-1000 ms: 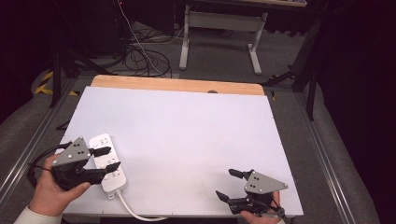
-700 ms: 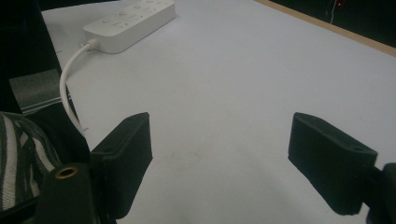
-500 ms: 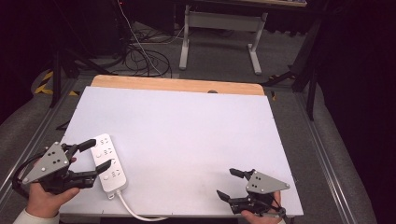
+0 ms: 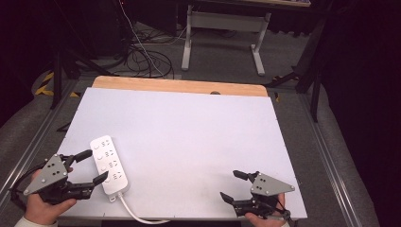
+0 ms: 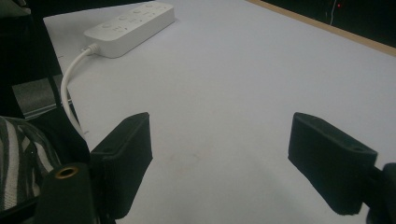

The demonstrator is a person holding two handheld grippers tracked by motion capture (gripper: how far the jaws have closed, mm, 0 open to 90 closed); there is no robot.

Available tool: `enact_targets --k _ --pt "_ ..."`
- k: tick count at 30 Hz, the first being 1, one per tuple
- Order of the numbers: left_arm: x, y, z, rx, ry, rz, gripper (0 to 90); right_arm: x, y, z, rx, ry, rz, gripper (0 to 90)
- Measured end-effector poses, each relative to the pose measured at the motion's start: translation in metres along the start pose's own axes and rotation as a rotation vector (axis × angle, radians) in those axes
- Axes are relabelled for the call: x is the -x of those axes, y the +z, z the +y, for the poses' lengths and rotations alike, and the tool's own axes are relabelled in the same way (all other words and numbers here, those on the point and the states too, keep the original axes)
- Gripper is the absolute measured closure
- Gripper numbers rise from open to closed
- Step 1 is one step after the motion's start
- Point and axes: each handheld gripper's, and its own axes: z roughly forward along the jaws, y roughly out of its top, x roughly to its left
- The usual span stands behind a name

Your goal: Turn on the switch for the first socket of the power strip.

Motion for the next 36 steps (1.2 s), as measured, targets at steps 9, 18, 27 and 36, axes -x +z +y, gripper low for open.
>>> enact_targets --k 9,18,27,36 --pt "-0.007 0.006 -0.021 -0.074 -0.056 -0.002 16.4 0.000 0.000 0.000 0.000 -0.002 0.000 22.1" --pt "-0.008 0.006 -0.039 -0.112 -0.039 0.008 13.9 0.001 0.000 -0.001 -0.001 0.000 0.001 22.1" --pt "-0.004 0.009 -0.044 -0.151 -0.087 -0.021 14.3 0.002 0.000 -0.002 0.001 0.004 -0.002 22.1" --pt "0.001 0.004 -0.039 -0.108 -0.062 0.044 14.1 0.003 0.001 -0.003 -0.002 0.011 -0.001 22.1"
